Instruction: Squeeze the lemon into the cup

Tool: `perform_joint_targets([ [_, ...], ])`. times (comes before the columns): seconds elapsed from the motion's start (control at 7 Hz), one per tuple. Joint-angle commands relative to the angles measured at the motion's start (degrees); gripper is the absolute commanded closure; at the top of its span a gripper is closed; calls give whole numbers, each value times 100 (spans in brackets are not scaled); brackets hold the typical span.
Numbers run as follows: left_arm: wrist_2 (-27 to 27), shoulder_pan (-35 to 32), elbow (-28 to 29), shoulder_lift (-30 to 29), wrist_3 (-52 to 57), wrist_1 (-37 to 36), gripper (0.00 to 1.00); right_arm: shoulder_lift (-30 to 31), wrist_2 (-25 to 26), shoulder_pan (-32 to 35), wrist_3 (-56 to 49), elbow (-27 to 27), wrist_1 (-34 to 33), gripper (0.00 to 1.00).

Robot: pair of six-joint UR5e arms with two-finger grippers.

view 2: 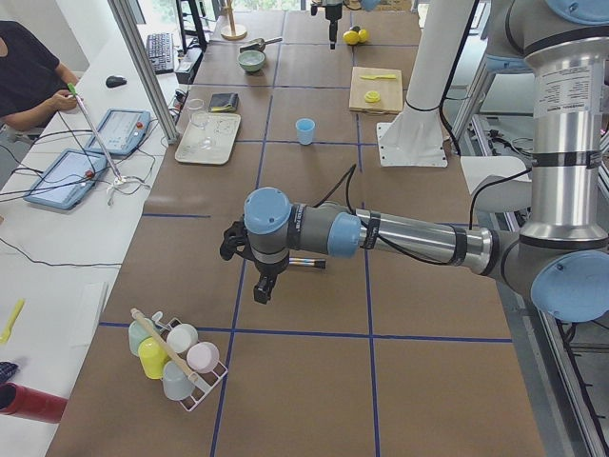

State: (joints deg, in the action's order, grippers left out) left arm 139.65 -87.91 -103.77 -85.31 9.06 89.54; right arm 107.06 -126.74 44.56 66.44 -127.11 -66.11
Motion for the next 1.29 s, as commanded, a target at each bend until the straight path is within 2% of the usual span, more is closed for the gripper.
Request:
perform_joint_targets([
  [0.0,106,2,-2,-3,-1,2,0,-114,1154,-1460,1461,-471,28,0],
  [0.14,106,2,-29,-3,-1,2,0,-115,1509,-1999,1921,-612,28,0],
  [0.29,115,2,-29,-3,-1,10,0,-106,2139,-2666,2143,-613,2,0],
  [0.57,115,2,-3,-3,8,11,0,-263,2810,-3529,2826,-596,-33,0],
  [0.71,115,2,-11,-3,8,11,0,-482,3161,-3803,2935,-517,-173,0],
  [1.0,115,2,6,-12,8,45,0,-1551,3243,-3859,3042,-281,-1547,0],
  [1.14,115,2,6,-12,8,72,0,-1513,3374,-3954,3033,-235,-1571,0],
])
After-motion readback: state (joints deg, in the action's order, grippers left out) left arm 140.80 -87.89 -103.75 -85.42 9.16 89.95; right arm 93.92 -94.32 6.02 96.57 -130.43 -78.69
